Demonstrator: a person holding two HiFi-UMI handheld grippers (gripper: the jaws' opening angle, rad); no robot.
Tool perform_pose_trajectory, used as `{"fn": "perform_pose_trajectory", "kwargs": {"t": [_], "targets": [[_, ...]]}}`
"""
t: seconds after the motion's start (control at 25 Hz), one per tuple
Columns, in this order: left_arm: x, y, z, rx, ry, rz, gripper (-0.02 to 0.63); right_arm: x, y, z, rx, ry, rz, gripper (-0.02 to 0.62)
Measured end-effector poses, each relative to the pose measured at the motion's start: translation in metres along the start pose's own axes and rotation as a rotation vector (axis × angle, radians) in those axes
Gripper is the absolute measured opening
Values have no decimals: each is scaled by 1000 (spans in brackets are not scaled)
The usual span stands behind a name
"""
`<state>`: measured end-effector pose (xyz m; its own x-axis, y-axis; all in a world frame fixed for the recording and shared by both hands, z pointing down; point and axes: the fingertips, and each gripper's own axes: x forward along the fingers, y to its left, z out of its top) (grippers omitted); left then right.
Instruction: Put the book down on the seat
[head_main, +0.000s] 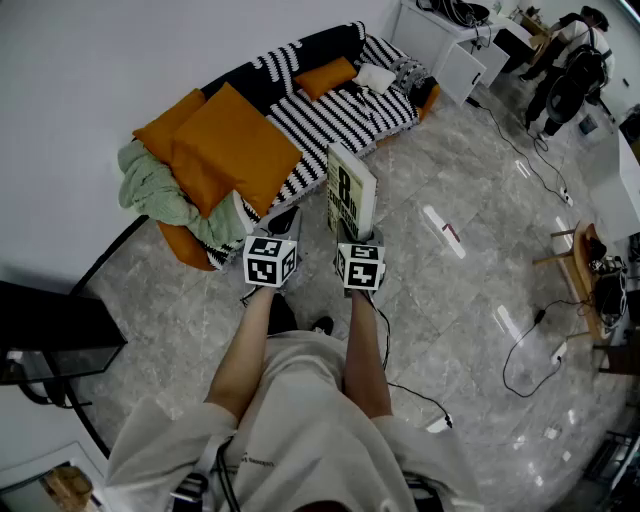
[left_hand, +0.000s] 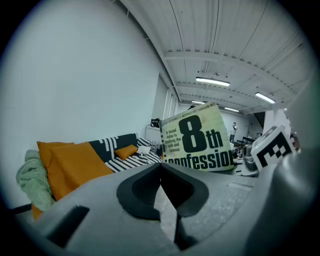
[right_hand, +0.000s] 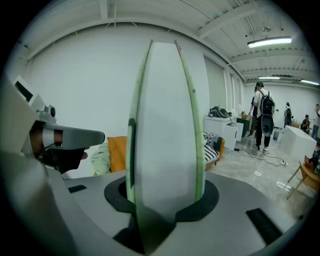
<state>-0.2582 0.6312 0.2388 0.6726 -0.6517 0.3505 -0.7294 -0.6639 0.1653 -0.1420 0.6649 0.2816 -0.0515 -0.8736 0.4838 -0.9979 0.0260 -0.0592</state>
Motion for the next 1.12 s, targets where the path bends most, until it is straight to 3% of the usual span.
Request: {"fn": "perform_pose_trajectory", "kwargs": {"t": [0.68,1.12], "targets": [[10,29,0,-15,18,1,9,22,12,12,58,-26,11,158],[69,46,44,-32,-14,-76,9,60,0,61,47,-62,-15,160]]}}
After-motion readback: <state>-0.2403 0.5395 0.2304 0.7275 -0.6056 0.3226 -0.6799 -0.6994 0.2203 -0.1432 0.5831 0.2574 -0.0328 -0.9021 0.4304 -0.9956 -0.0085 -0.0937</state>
